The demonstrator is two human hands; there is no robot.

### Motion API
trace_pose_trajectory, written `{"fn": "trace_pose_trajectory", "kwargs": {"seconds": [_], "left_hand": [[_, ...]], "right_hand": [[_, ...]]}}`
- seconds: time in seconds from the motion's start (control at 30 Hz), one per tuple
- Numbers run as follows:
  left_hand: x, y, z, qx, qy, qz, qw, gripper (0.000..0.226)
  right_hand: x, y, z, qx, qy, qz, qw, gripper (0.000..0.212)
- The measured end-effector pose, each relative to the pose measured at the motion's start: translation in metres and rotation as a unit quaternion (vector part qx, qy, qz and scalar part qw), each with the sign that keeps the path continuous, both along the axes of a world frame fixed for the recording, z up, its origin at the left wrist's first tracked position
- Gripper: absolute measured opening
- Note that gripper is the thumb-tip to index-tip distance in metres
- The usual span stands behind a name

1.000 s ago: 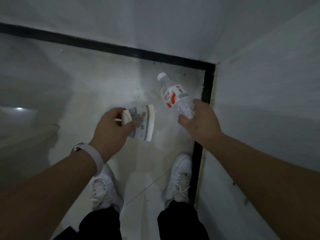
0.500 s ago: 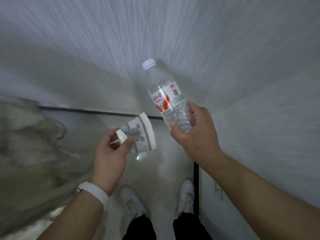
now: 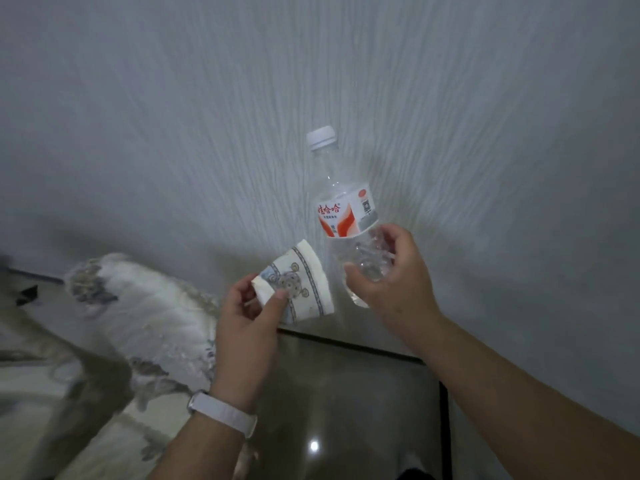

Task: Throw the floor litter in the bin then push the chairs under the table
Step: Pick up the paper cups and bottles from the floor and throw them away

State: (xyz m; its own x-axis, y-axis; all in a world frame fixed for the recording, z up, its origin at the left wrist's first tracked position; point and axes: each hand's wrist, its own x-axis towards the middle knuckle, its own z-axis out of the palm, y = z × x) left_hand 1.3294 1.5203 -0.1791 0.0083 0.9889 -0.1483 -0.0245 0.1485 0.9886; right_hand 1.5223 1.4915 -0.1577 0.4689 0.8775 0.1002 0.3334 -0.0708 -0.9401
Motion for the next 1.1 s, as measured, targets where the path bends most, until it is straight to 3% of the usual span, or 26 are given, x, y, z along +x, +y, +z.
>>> {"fn": "trace_pose_trajectory", "kwargs": {"seconds": [0.3, 0.67, 0.83, 1.1], "left_hand": [[-0.014, 0.017, 0.062, 0.034, 0.033, 0.106, 0.993, 0.029], [-0.006, 0.005, 0.094, 0.049, 0.053, 0.27, 0.96, 0.028], [-0.051, -0.058, 0.104, 0.047, 0.067, 0.39, 0.917, 0.027], [-0.13, -0.226, 0.104, 0.024, 0.058, 0.604, 0.795, 0.02]], "right_hand": [[0.01, 0.041, 0.049, 0.038, 0.045, 0.08, 0.995, 0.061], [0.009, 0.115, 0.063, 0.044, 0.046, 0.295, 0.953, 0.058], [-0.057, 0.115, 0.066, 0.039, 0.055, 0.403, 0.913, 0.069], [-0.198, 0.01, 0.079, 0.044, 0.074, 0.581, 0.809, 0.056]]}}
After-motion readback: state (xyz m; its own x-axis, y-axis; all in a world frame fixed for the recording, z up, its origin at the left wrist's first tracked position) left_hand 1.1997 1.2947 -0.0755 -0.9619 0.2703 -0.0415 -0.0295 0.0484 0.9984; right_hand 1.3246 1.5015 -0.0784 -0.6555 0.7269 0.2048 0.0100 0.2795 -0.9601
